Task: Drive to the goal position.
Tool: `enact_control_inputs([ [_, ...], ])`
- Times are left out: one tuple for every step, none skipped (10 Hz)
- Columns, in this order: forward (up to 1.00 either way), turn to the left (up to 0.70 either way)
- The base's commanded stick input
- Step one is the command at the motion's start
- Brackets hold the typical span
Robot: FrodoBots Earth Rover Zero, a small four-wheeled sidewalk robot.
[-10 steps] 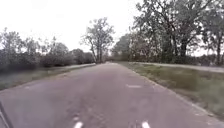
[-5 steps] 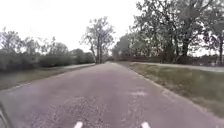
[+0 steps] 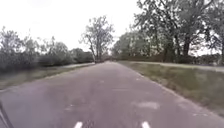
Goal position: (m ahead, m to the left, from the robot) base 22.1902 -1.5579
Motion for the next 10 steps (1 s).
enact_control_inputs([
  [1.00, -0.27],
  [1.00, -0.27],
  [1.00, -0.27],
  [1.00, -0.27],
  [1.00, -0.13],
  [1.00, 0.00],
  [1.00, 0.00],
  [1.00, 0.00],
  [1.00, 0.00],
  [1.00, 0.00],
])
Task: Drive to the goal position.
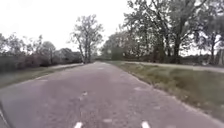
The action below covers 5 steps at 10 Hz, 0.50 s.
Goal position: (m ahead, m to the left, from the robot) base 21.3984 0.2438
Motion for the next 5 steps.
enact_control_inputs([
  [1.00, 0.00],
  [1.00, 0.00],
  [1.00, 0.00],
  [1.00, 0.00],
  [1.00, 0.00],
])
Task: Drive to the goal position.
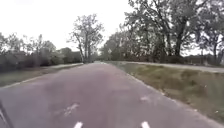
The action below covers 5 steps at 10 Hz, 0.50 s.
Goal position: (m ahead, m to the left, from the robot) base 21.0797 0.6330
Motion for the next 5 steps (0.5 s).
enact_control_inputs([
  [1.00, 0.00],
  [1.00, 0.00],
  [1.00, 0.00],
  [1.00, 0.00],
  [1.00, 0.00],
])
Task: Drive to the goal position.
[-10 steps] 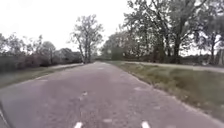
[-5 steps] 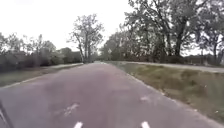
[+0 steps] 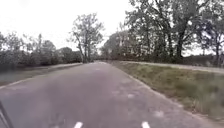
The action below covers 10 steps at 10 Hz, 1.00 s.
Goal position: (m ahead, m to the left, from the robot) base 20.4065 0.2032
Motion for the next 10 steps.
enact_control_inputs([
  [1.00, 0.00],
  [1.00, 0.00],
  [1.00, 0.00],
  [1.00, 0.00],
  [1.00, 0.00],
  [1.00, 0.00],
  [1.00, 0.00],
  [1.00, 0.00],
  [1.00, 0.00],
  [1.00, 0.00],
])
